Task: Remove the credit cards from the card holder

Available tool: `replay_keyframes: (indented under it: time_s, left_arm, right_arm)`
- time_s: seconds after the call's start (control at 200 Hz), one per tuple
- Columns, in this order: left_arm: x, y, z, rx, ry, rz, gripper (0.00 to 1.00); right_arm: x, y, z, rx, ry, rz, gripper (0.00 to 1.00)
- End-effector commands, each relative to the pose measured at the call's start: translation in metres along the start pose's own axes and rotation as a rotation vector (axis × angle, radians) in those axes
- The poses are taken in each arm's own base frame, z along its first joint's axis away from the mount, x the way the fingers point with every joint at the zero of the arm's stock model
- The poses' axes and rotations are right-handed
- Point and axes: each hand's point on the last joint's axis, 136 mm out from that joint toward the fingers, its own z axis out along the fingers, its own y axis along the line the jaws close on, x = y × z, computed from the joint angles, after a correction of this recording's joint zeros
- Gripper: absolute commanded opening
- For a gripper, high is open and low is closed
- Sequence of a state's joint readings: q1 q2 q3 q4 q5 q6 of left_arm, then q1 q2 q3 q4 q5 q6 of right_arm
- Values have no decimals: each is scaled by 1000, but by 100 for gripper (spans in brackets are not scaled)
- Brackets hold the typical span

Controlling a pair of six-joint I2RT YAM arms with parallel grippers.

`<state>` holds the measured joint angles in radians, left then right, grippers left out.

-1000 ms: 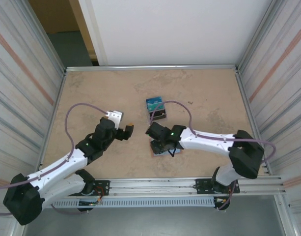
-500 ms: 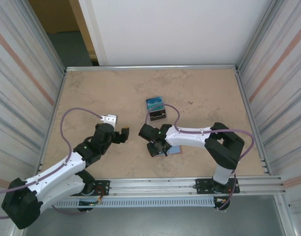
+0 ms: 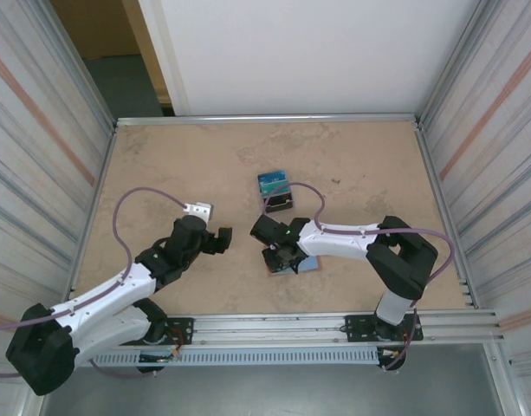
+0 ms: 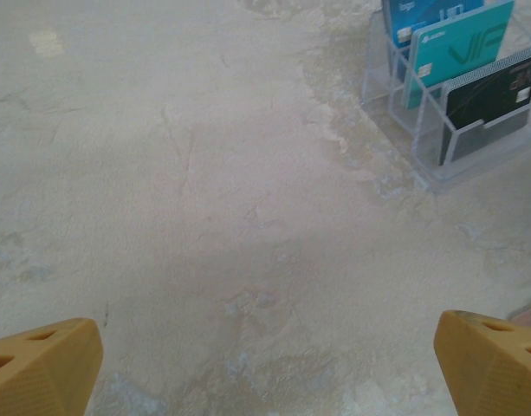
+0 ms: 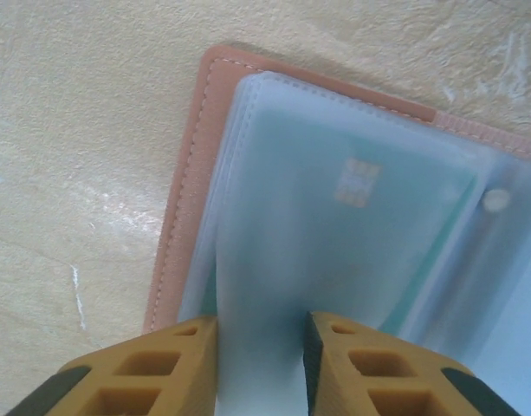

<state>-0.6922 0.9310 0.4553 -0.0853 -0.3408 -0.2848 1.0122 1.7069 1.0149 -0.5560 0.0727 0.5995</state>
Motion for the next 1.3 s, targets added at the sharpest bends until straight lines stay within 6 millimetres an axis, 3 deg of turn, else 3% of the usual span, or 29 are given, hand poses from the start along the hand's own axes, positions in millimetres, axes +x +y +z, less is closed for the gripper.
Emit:
replay_keyframes:
  time_s: [0.0,0.17,0.406,0.531,0.707,0.887,1.107,1.293]
  left_arm:
    - [-20,-10,-7,29,-47,8,99]
    - [-27,-22,-13,27,-86,81,99]
    - [-34,-55,-16,20,-116,221,99]
    - [-31,-77,-11,8,-105,300,99]
    - [-24,-108,2,8,-67,362,99]
    - [-10,-136,18,54,-13,384,99]
    - [11,-145,35,53,74,405,99]
    - [28,-142,45,35,155,410,99]
  right_arm:
    - [1,-5,-6,-36,-9,44,26]
    - [-8,-12,-20,-39,-61,72,19]
    - [-9,-38,-32,-7,-111,148,20]
    - [-7,-53,-37,6,-127,197,22]
    - [2,-74,-41,34,-138,254,32]
    - [13,-99,-44,74,-143,316,33]
    - [26,-128,-44,92,-131,408,33]
    - [27,-135,-52,64,-153,449,33]
